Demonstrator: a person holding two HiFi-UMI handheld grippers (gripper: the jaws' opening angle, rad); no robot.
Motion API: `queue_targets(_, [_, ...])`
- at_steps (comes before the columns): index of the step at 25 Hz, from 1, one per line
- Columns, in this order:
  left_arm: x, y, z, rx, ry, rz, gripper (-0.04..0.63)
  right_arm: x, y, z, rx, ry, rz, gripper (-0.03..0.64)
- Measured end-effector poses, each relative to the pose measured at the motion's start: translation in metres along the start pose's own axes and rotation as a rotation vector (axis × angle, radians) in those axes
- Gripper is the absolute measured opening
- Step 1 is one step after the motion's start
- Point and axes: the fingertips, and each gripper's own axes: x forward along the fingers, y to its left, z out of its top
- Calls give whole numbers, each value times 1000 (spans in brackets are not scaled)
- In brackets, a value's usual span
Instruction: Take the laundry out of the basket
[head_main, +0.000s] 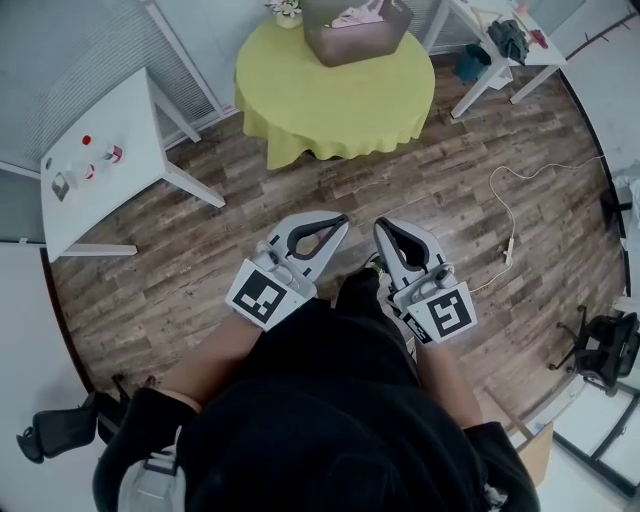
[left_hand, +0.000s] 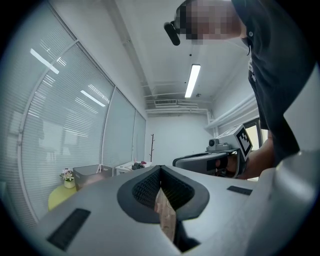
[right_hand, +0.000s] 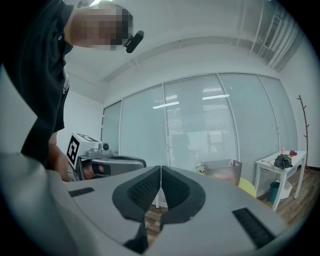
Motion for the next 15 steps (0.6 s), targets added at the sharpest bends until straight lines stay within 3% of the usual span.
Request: queue_targets(15, [110,21,13,3,17,85,9,6,-115,10,6,6,111,25])
